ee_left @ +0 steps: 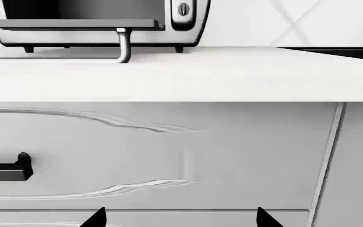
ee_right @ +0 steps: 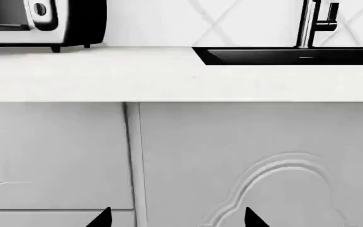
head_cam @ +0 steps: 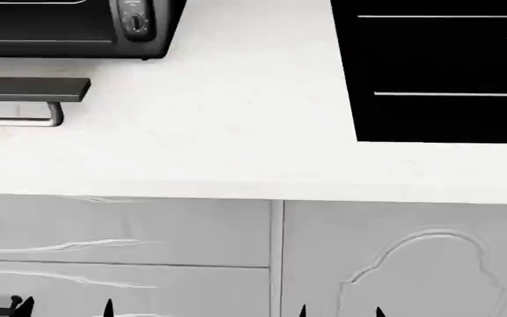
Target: Pick the bread from the rack and place it on the plate on the counter.
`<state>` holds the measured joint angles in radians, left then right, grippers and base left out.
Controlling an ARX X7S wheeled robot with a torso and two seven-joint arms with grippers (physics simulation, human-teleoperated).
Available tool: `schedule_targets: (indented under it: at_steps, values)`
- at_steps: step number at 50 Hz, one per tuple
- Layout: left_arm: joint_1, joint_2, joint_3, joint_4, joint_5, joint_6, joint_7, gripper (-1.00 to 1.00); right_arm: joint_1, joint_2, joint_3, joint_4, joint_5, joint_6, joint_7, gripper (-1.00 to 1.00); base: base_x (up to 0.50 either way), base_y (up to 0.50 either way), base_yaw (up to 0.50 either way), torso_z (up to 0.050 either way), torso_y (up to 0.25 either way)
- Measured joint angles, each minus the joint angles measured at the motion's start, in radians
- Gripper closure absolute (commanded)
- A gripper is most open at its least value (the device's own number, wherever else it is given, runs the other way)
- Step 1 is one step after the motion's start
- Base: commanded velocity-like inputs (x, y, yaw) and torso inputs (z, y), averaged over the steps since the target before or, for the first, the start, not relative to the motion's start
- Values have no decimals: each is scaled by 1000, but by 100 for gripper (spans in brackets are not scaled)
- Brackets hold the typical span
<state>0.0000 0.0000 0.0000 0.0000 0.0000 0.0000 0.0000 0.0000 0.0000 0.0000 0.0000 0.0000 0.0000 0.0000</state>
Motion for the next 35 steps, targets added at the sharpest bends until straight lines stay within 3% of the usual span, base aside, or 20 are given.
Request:
schedule_targets:
  at_steps: [29, 35]
  values:
    - [11, -46, 49, 23, -57, -15, -46, -100, -2, 45, -58, -6, 33, 1, 47, -100, 0, 0, 0, 0, 0]
    - [18, -55, 60, 66, -74, -41, -39, -100, -3, 53, -68, -39, 34, 36, 51, -100, 0, 0, 0, 43, 65]
